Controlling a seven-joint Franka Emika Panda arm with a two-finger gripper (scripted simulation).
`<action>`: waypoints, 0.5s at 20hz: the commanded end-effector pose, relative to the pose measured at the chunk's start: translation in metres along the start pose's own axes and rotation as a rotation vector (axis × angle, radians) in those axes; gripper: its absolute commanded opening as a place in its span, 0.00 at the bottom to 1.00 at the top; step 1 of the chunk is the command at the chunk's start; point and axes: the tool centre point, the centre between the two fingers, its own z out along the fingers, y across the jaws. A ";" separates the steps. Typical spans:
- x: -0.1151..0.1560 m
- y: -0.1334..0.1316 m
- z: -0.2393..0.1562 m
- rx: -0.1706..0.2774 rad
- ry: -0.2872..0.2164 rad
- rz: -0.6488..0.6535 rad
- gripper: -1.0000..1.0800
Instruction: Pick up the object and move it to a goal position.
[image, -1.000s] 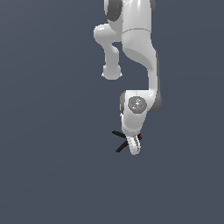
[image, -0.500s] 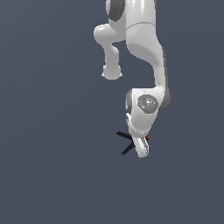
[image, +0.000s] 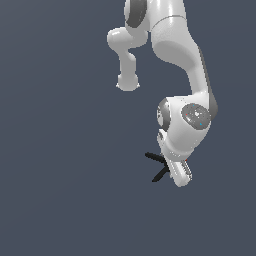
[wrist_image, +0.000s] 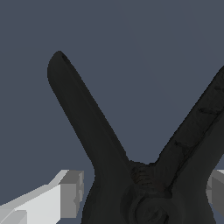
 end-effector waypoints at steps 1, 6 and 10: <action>-0.009 -0.011 -0.012 0.001 0.000 0.000 0.00; -0.023 -0.029 -0.031 0.001 0.000 0.000 0.00; -0.030 -0.040 -0.041 0.000 -0.001 0.000 0.00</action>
